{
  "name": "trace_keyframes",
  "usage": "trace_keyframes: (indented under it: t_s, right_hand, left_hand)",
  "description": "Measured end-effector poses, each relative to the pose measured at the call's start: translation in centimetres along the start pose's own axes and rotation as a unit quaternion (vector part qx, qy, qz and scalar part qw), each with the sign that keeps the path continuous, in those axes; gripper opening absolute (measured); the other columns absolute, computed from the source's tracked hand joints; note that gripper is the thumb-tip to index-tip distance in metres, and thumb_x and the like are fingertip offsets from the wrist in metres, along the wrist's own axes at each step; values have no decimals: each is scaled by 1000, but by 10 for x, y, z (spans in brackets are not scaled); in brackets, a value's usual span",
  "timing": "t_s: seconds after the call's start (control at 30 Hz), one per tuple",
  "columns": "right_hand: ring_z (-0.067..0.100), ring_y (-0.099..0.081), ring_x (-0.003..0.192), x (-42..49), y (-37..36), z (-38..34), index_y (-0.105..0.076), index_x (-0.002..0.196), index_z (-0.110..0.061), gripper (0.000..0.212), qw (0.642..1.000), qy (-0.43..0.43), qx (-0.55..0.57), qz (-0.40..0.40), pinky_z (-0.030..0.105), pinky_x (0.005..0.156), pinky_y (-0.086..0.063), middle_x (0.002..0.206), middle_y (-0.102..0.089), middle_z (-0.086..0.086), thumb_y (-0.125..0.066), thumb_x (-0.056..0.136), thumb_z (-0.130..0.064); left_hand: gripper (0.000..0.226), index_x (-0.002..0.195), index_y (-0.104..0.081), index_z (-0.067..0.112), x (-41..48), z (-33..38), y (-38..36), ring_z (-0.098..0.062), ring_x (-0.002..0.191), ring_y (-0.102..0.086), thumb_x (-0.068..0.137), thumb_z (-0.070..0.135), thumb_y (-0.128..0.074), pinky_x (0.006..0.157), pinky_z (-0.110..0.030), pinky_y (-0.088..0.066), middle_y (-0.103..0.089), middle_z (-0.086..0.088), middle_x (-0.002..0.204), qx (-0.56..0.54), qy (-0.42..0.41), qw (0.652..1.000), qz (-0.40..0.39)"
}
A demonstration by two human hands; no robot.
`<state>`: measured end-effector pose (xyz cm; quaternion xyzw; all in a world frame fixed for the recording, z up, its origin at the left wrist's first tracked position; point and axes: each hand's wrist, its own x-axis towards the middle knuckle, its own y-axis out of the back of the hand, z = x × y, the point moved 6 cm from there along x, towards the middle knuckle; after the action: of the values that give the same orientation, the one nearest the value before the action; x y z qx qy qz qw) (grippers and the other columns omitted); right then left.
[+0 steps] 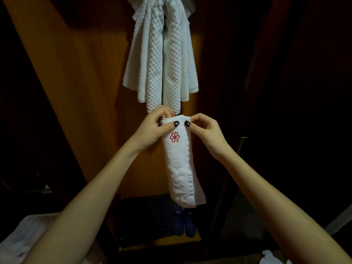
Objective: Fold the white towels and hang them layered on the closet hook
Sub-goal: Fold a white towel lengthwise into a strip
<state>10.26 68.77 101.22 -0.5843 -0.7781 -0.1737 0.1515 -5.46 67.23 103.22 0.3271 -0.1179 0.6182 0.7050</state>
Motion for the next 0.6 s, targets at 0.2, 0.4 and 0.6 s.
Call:
trace_keyframes:
  t_s: [0.2, 0.4, 0.6]
  right_hand:
    - [13, -61, 81, 4, 4, -1, -65, 86, -9, 6, 997, 42, -35, 50, 29, 75, -49, 82, -66, 3, -67, 91, -6]
    - [0, -59, 81, 4, 7, -6, -65, 92, -6, 2, 990, 100, -85, 56, 19, 77, -46, 84, -64, -7, -64, 93, -5]
    - [10, -58, 77, 3, 11, 3, -63, 93, -4, 12, 997, 36, -51, 35, 22, 68, -47, 85, -63, 6, -59, 97, -14]
  left_hand:
    - [32, 104, -61, 16, -5, -6, -2, 3, 99, -61, 86, -10, -63, 85, -15, -47, -64, 3, 104, -60, 16, 997, 43]
    - [42, 101, -70, 27, 3, 7, -6, 4, 103, -64, 89, -11, -56, 86, -12, -46, -72, 20, 98, -15, 8, 1000, -23]
    - [39, 91, -73, 22, 12, 2, -9, 3, 92, -66, 89, -11, -53, 81, -12, -48, -72, 13, 94, -13, 46, 999, -14]
